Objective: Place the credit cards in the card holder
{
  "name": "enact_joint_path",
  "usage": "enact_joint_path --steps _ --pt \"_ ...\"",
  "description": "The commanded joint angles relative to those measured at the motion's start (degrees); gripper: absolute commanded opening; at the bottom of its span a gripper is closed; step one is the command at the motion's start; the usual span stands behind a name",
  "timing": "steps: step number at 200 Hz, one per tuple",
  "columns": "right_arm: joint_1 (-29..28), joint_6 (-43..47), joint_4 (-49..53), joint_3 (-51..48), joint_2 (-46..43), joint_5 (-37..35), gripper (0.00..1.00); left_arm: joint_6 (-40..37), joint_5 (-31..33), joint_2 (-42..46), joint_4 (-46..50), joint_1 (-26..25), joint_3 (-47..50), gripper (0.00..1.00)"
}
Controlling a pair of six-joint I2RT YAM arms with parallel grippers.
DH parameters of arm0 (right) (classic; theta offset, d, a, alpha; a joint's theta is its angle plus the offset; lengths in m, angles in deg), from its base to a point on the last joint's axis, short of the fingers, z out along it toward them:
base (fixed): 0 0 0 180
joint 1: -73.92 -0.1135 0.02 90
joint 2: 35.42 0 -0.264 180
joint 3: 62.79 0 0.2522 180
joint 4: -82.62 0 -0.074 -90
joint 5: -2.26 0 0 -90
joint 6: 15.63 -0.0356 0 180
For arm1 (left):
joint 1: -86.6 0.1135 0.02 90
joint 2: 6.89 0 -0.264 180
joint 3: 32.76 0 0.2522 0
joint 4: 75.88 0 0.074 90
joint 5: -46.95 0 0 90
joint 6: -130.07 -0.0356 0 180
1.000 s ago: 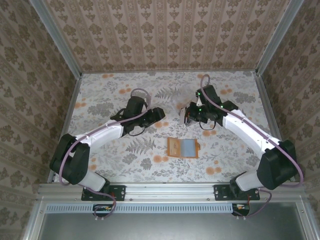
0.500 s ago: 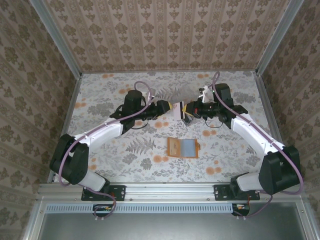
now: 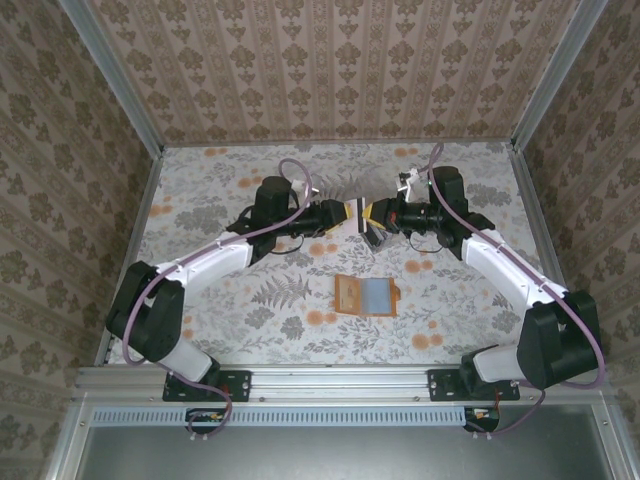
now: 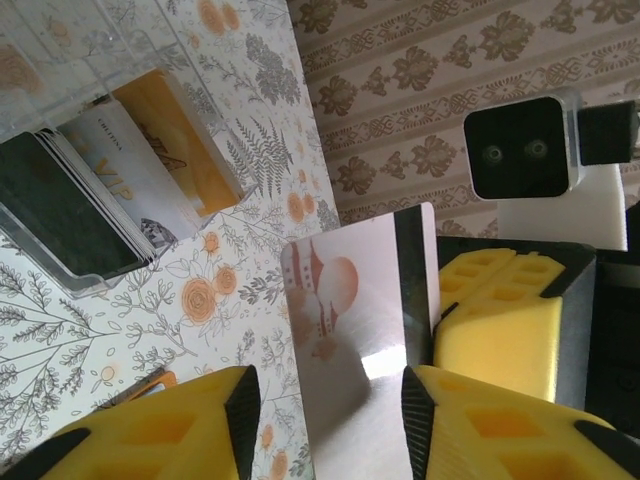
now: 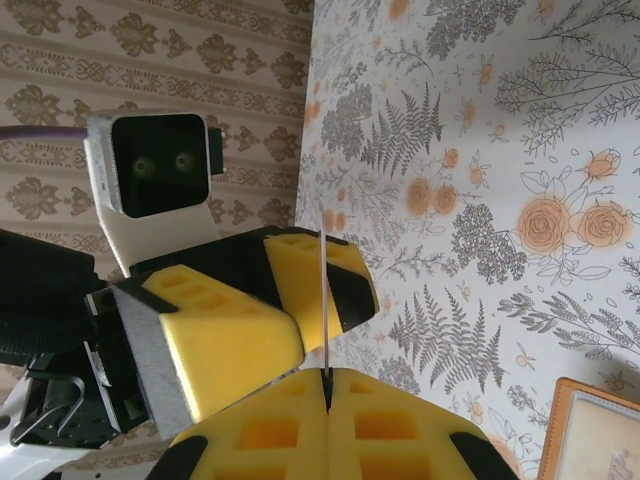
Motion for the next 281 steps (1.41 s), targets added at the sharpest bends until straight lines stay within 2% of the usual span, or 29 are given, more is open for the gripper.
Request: enact_joint_path --steps 1,50,67,86,127,176,199,241,256,281 --pt "0.3 -2.0 -1.1 -0.7 1.1 0.9 0.00 1.5 -1.1 -0.2 -3.0 -0.3 -0.9 0.35" --pt "0.2 -5.8 1.5 -1.0 3.0 -2.4 0.00 4.7 0.8 0.7 -1.4 0.6 0.3 0.06" --pt "0.3 -7.1 0.7 -1.3 3.0 -2.3 0.08 7.5 1.1 0.9 -1.0 1.1 1.0 0.00" --pt "0.3 -6.3 3.7 -1.2 2.8 -4.0 0.19 11.9 2.5 0.8 0.4 1.8 2.0 0.00" --pt "0.3 -2.8 12.0 -1.3 2.4 -10.2 0.23 23.0 3.3 -0.1 6.6 3.0 4.0 0.00" --pt "-0.2 0.6 16.7 -2.6 1.9 -14.5 0.25 31.2 2.4 -1.7 3.5 3.0 6.8 0.00" --pt "-0.8 2.0 17.8 -3.1 1.9 -16.0 0.29 32.6 1.9 -3.0 2.6 2.9 7.3 0.00" --pt "-2.6 3.5 19.0 -4.2 0.0 -17.7 0.30 33.5 1.9 -4.8 0.5 2.2 8.4 0.00" --pt "-4.7 4.5 20.2 -4.6 0.0 -19.3 0.29 31.4 1.9 -4.7 1.5 1.8 8.2 0.00" --pt "-9.5 5.7 23.4 -5.4 1.0 -24.0 0.25 23.3 4.6 -3.4 8.4 -0.1 6.8 0.00"
